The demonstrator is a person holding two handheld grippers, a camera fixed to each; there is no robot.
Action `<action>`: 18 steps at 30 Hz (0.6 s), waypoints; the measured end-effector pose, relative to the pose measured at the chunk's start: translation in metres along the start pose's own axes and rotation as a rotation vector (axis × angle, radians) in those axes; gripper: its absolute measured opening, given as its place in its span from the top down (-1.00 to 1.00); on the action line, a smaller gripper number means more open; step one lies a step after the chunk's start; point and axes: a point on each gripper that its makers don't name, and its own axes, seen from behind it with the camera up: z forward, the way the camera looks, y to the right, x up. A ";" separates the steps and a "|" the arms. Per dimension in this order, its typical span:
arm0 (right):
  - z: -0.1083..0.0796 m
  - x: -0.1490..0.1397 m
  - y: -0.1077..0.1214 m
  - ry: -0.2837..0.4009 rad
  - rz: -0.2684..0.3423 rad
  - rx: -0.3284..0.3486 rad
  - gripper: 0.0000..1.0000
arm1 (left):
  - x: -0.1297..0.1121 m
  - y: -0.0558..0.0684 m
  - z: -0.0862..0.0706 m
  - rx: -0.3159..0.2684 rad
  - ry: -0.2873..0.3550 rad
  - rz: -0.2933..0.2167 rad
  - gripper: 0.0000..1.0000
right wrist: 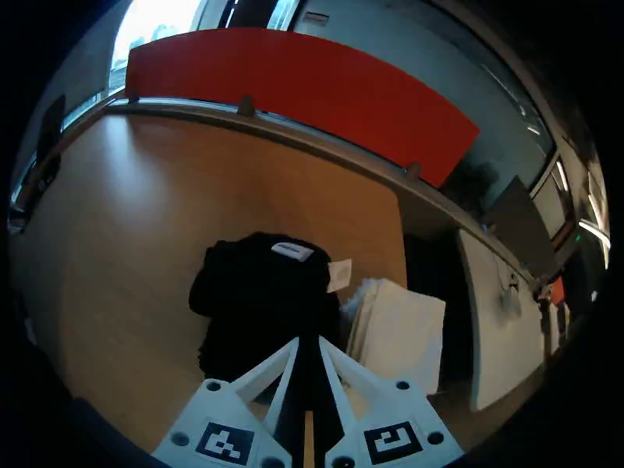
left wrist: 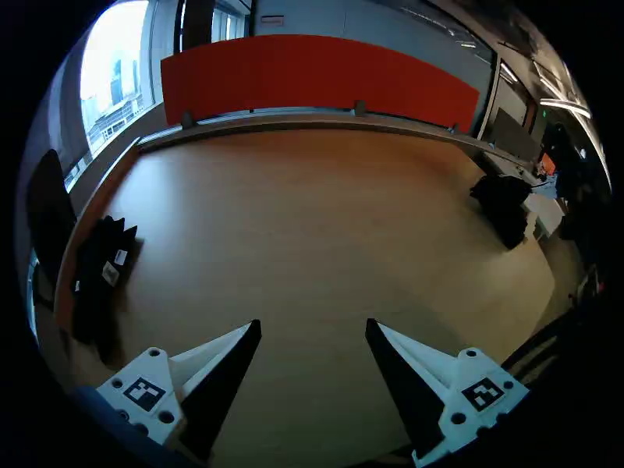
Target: Fold towel
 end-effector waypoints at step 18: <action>0.010 -0.069 0.001 -0.125 0.084 -0.031 0.96 | 0.000 -0.001 -0.002 0.008 0.001 0.010 -0.99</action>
